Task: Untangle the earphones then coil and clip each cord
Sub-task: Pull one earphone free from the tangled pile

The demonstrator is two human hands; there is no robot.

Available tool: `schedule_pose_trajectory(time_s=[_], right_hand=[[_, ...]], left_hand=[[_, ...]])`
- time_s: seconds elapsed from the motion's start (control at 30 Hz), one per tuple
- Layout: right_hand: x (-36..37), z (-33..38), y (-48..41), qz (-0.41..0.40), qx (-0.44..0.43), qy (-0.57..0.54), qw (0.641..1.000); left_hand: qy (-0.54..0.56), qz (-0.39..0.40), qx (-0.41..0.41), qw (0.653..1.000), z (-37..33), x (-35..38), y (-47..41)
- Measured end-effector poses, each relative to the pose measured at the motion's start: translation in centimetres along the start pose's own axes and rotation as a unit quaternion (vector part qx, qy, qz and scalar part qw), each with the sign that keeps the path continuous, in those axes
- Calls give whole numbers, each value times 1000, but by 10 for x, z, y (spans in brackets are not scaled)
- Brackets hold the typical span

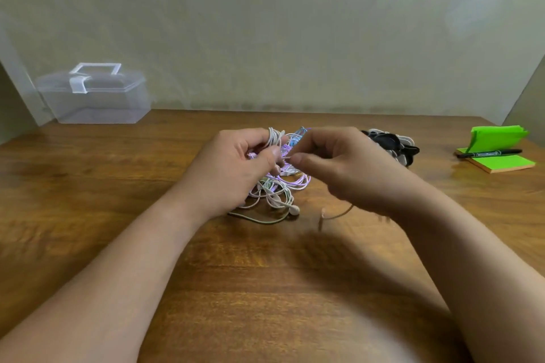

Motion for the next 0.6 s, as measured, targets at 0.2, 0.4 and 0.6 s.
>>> schedule_pose_trajectory(time_s=[0.2, 0.4, 0.6], right_hand=[[-17, 4, -6, -30, -3, -167, 985], [-4, -12, -6, -20, 74, -306, 949], [27, -18, 7, 32, 41, -99, 994]], left_hand=[[61, 170, -22, 983, -12, 25, 17], [326, 202, -95, 919, -27, 29, 23], [400, 21, -140, 905, -6, 5, -4]])
Point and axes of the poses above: each hand's wrist, its own y-axis away from the middle knuckle, its own x-axis out of the palm, z = x × y, the point moved 7 cm from there along -y, towards the middle knuckle, and after that the axes turned 14 degrees about -z, right-handed, at the moved point
